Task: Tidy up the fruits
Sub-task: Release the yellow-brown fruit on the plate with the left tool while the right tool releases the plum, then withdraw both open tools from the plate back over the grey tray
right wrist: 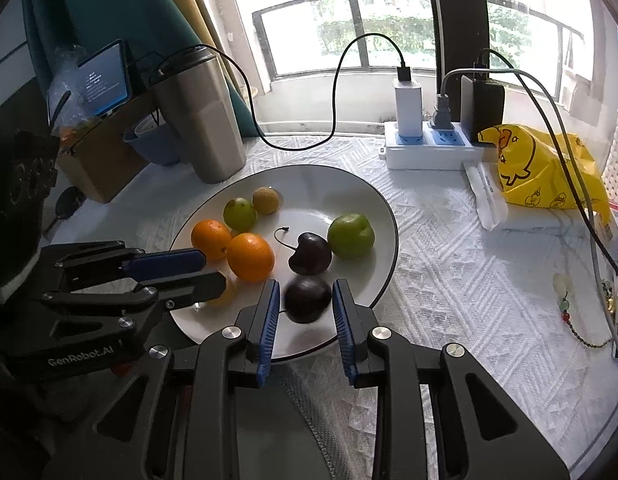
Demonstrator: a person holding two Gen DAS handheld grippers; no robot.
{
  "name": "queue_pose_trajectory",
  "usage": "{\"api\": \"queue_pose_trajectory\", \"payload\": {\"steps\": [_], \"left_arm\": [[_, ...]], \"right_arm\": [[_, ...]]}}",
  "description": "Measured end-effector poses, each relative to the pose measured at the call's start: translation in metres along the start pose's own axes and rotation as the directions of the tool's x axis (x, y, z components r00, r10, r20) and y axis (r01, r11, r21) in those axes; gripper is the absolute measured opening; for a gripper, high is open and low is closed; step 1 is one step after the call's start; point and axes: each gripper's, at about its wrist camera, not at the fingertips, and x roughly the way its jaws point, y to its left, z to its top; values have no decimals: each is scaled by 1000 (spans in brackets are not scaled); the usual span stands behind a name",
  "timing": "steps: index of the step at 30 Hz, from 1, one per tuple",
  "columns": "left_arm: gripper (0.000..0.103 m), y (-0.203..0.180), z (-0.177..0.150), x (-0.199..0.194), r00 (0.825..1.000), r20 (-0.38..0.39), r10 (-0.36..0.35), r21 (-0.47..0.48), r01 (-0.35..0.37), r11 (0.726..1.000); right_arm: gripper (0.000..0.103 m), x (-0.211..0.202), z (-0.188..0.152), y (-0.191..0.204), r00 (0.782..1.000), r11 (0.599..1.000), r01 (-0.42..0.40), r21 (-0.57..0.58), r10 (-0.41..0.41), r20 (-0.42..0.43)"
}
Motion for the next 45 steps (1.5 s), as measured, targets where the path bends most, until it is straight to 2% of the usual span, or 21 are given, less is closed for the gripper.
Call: {"api": "queue_pose_trajectory", "payload": {"steps": [9,13,24,38,42,45], "left_arm": [[36,1,-1,-19,999,33,10,-10,-10,1000],[46,0,-3,-30,999,54,4,-15,-3,1000],[47,-3,-11,-62,995,101,10,-16,-8,1000],[47,-4,-38,-105,988,151,16,-25,-13,1000],[47,-2,-50,-115,986,165,18,-37,-12,999],[47,-3,-61,-123,985,172,16,-40,-9,999]], "right_arm": [[31,-14,1,4,1000,1000,20,2,-20,21],[31,-23,2,10,999,1000,21,-5,-20,35],[31,-47,-2,31,997,999,29,-30,-27,65],[33,-83,-17,64,994,997,47,-63,-40,99],[40,-94,-23,75,993,996,53,-74,-44,113],[40,-100,-31,83,992,995,54,-80,-45,118]]}}
